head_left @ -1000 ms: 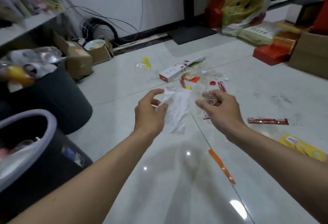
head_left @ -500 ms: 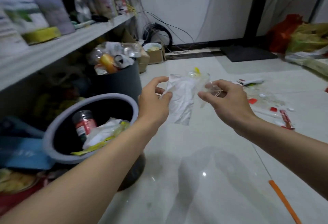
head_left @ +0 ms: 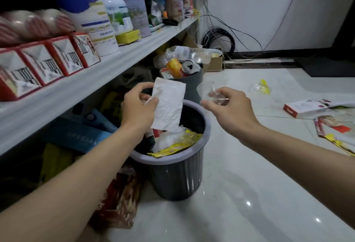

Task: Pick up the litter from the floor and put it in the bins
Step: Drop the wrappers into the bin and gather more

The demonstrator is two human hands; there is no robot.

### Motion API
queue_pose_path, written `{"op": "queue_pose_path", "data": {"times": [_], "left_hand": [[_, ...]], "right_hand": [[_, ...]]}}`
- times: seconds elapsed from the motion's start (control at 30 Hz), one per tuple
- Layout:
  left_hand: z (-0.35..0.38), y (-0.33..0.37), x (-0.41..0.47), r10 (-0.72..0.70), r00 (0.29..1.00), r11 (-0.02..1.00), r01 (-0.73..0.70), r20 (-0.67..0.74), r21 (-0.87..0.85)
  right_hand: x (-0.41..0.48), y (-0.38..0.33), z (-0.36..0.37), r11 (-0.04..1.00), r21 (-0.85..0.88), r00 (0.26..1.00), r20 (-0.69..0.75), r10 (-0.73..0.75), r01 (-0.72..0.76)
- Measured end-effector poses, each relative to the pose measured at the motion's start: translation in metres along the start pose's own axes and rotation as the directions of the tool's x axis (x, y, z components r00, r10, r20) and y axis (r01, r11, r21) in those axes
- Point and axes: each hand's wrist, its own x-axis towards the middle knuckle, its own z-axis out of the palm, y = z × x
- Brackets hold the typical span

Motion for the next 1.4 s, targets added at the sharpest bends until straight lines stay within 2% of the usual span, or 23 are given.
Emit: {"op": "queue_pose_path", "data": {"times": [0.17, 0.33, 0.47, 0.67, 1.0, 1.17, 1.4], "left_hand": [[-0.022, -0.046, 0.0, -0.058, 0.998, 0.992, 0.054, 0.03, 0.114], [-0.022, -0.07, -0.006, -0.094, 0.984, 0.973, 0.059, 0.152, 0.222], [-0.026, -0.073, -0.004, -0.053, 0.968, 0.949, -0.028, 0.246, 0.314], [-0.033, -0.077, -0.002, 0.017, 0.957, 0.915, -0.133, 0.291, 0.382], [-0.021, -0.08, -0.001, 0.104, 0.918, 0.87, -0.27, 0.382, 0.412], [-0.003, -0.071, 0.0, 0.128, 0.892, 0.876, -0.306, 0.433, 0.372], [0.025, -0.044, -0.01, 0.173, 0.849, 0.829, -0.399, 0.499, 0.391]], "right_hand": [[-0.002, -0.007, 0.027, 0.999, -0.023, 0.999, 0.038, 0.028, -0.027], [-0.001, -0.007, 0.043, 0.998, -0.051, 0.997, 0.059, 0.04, -0.037], [0.003, -0.007, 0.055, 0.995, -0.098, 0.997, 0.069, 0.038, -0.031], [0.015, -0.002, 0.073, 0.984, -0.178, 0.995, 0.094, 0.02, -0.003], [0.026, 0.014, 0.082, 0.917, -0.384, 0.987, 0.149, -0.054, 0.108], [0.022, 0.021, 0.063, 0.881, -0.454, 0.984, 0.168, -0.063, 0.134], [0.014, 0.029, 0.023, 0.838, -0.51, 0.971, 0.223, -0.088, 0.194]]}}
